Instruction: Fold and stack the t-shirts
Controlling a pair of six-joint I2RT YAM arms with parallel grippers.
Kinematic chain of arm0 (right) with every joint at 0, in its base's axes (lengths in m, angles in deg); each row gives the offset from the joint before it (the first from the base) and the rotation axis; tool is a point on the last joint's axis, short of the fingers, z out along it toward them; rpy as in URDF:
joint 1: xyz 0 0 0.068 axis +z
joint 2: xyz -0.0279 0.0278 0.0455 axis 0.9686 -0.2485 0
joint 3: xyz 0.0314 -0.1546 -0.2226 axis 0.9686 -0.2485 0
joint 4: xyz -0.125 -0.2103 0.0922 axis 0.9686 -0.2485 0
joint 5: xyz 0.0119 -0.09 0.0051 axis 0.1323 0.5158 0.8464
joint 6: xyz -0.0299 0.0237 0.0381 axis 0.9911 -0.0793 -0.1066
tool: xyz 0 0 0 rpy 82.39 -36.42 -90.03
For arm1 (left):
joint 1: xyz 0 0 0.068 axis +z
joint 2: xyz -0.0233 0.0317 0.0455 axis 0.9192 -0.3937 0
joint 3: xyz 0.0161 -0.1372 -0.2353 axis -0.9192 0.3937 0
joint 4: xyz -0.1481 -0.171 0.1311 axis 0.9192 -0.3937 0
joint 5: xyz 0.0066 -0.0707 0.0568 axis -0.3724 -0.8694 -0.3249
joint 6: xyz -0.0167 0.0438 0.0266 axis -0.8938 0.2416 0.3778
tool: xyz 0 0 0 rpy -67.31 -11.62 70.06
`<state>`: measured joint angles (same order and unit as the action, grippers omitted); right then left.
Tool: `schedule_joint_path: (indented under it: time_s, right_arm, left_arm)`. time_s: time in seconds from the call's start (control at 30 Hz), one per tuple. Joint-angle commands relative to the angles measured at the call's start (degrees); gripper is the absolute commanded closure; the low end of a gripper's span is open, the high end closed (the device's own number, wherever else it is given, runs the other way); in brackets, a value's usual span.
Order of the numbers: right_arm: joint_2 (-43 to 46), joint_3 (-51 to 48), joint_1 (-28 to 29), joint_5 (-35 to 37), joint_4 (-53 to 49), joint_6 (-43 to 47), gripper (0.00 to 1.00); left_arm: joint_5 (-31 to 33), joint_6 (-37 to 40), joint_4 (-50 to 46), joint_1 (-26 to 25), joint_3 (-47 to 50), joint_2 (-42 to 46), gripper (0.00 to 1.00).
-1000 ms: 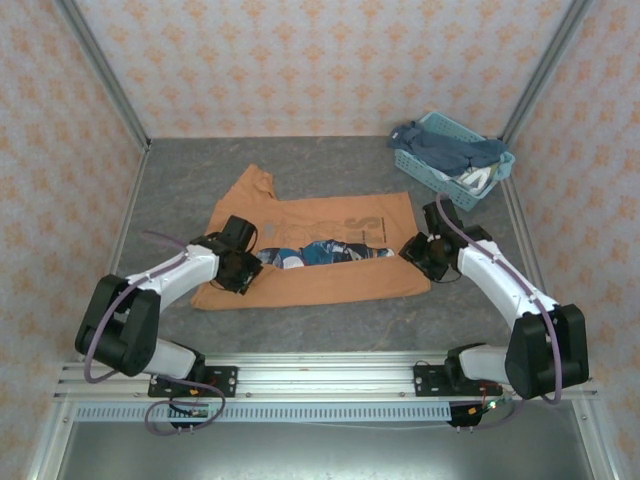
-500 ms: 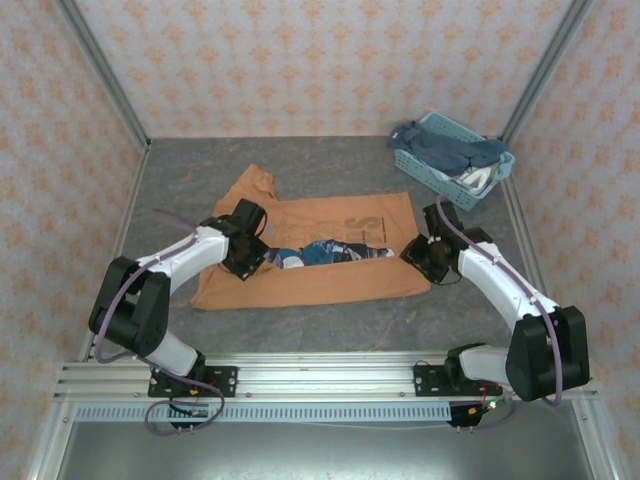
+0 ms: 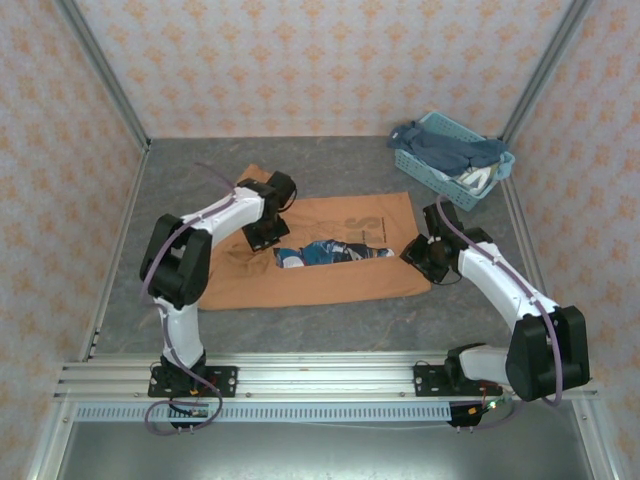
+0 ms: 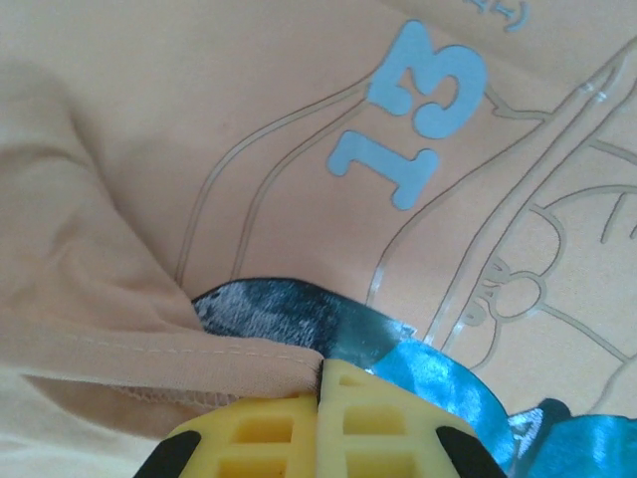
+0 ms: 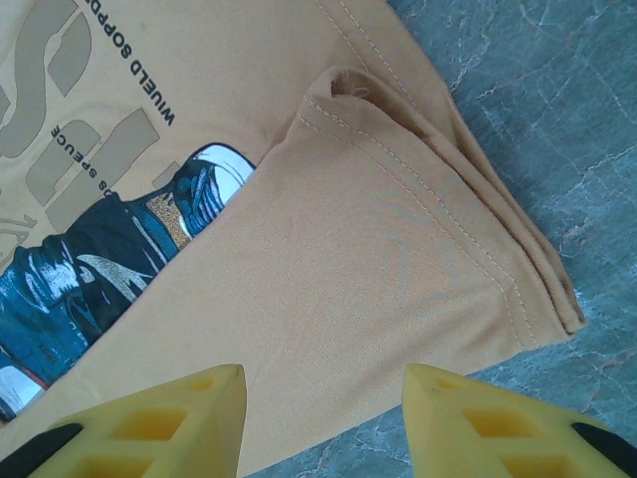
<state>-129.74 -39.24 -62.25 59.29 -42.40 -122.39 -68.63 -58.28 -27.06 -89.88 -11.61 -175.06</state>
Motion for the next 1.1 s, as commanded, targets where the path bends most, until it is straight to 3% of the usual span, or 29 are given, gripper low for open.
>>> schedule_joint_path:
  time_s: [0.0, 0.13, 0.23, 0.3, 0.47, 0.67, 0.8, 1.07]
  right_arm:
    - [0.03, -0.42, 0.39, 0.29, -0.69, -0.06, 0.54]
    - [-0.75, -0.44, 0.41, -0.26, -0.48, -0.03, 0.54]
    - [-0.89, -0.53, 0.43, -0.35, -0.47, -0.04, 0.54]
    - [-0.86, -0.72, 0.43, -0.43, -0.42, -0.06, 0.55]
    - [-1.38, -1.23, 0.43, -0.78, 0.44, -0.21, 0.54]
    - [-2.27, -0.72, 0.43, -0.91, 0.98, -0.13, 0.54]
    - [-2.54, -0.59, 0.41, -1.08, 1.28, -0.21, 0.54]
    - [-2.27, -0.42, 0.43, -1.03, 0.53, 0.12, 0.55]
  left_arm:
    - [3.97, 6.96, -6.85, -1.67, -4.98, -4.28, 1.0]
    - [5.5, 10.93, -11.98, -3.09, -10.86, -9.59, 1.0]
    - [9.55, 11.88, -11.05, -4.59, -11.56, -6.71, 0.65]
    - [12.09, 12.67, -6.91, -5.81, -10.0, -1.22, 0.55]
    - [13.01, 13.12, -1.13, -5.47, -3.66, 10.02, 0.51]
    - [-0.22, 5.41, -0.98, 2.21, 7.58, 13.25, 0.56]
    - [-5.19, 4.36, 5.68, 2.36, 10.63, 14.06, 0.56]
    - [1.12, 12.13, -1.32, -0.34, 2.83, 3.63, 0.61]
